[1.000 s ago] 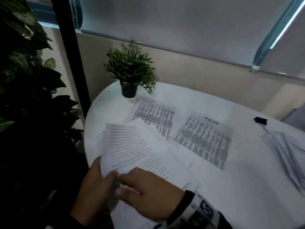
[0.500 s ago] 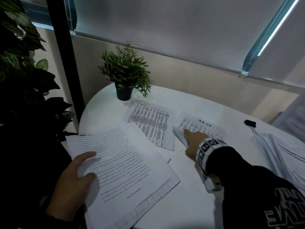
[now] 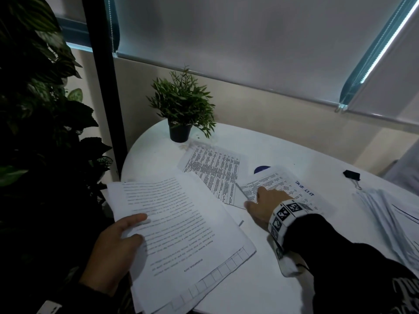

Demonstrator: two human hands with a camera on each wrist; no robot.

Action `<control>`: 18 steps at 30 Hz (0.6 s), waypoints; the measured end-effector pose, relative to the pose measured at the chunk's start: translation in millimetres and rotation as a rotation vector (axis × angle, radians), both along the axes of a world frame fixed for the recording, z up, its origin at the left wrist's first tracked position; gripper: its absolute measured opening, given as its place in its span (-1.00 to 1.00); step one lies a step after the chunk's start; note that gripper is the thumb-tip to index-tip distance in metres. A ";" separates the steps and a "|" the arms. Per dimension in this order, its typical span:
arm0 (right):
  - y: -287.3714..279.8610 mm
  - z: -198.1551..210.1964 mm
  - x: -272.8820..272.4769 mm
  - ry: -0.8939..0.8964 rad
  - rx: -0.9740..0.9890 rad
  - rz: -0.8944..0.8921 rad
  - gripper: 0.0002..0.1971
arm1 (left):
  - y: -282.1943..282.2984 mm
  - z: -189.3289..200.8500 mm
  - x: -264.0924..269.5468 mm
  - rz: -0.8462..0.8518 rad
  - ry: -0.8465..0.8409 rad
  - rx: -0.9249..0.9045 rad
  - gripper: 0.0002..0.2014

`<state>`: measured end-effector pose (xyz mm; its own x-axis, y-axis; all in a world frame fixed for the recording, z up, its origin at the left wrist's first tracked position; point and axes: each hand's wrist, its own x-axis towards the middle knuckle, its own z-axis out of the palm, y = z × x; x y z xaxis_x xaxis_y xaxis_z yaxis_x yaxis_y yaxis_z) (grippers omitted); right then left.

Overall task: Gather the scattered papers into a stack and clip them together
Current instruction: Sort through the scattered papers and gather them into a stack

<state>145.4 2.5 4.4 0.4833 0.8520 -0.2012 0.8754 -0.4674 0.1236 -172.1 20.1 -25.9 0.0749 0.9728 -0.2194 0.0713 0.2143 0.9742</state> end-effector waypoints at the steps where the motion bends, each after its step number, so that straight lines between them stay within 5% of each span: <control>1: -0.7 0.0 -2.5 -0.002 -0.002 -0.009 -0.46 | 1.2 -2.6 -0.7 -0.006 -0.005 0.001 -0.66; 8: -4.3 27.4 -39.7 -0.047 0.112 0.114 -0.74 | 5.9 -11.7 -0.7 -0.031 -0.066 -0.057 -0.68; 11: -25.6 45.5 -104.3 0.138 0.147 0.538 -0.88 | 1.8 4.5 7.0 0.070 -0.267 -0.170 -0.91; 13: -45.3 40.6 -144.7 0.323 0.038 0.884 -0.87 | -1.3 13.9 8.4 0.023 -0.405 -0.227 -0.78; 15: -52.8 31.4 -161.3 0.461 -0.066 1.064 -0.83 | -2.4 12.7 6.7 -0.013 -0.275 -0.174 -0.76; 18: -32.8 36.9 -150.6 0.692 -0.025 0.868 -0.72 | 3.5 -2.6 0.3 0.051 0.070 -0.029 -0.55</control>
